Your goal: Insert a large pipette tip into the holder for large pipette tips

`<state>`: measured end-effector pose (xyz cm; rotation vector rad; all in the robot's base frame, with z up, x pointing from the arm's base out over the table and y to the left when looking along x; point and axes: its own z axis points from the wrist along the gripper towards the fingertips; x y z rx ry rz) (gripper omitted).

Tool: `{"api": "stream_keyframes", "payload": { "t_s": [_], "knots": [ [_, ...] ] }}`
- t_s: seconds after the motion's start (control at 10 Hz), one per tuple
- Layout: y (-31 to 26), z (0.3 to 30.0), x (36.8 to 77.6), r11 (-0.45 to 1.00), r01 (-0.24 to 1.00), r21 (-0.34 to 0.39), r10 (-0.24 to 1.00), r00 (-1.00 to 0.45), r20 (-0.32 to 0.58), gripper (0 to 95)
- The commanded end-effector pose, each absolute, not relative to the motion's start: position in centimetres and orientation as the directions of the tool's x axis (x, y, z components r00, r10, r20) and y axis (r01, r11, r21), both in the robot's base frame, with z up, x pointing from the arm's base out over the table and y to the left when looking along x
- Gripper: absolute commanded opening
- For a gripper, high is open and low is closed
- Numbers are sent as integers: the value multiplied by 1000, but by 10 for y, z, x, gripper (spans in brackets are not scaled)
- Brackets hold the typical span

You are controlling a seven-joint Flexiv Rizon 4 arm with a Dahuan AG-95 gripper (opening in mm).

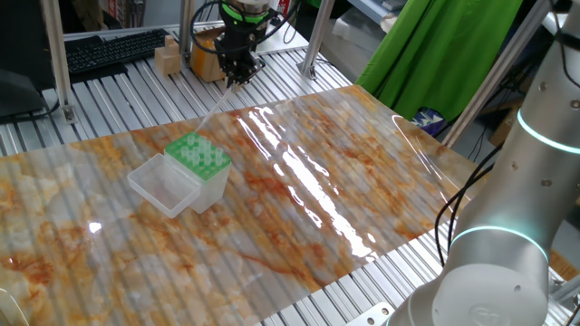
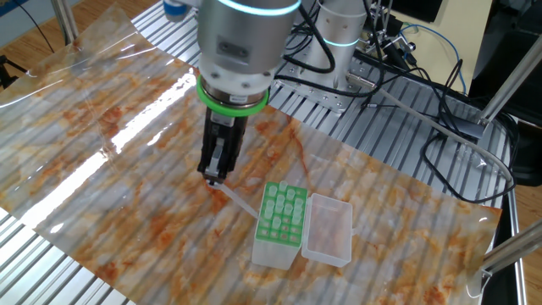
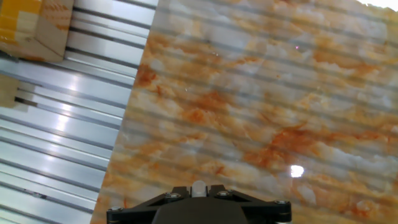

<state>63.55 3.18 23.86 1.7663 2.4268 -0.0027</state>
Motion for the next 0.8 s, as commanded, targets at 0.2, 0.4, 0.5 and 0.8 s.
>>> {"api": "stream_keyframes", "payload": {
  "t_s": [0.2,0.4,0.5,0.8],
  "knots": [
    [32,240,634,327,942,80,939,-314,-141,0],
    [32,240,634,336,938,84,934,-321,-157,0],
    [32,240,634,343,935,84,931,-326,-165,0],
    [35,241,633,344,934,95,930,-325,-173,0]
  ]
}}
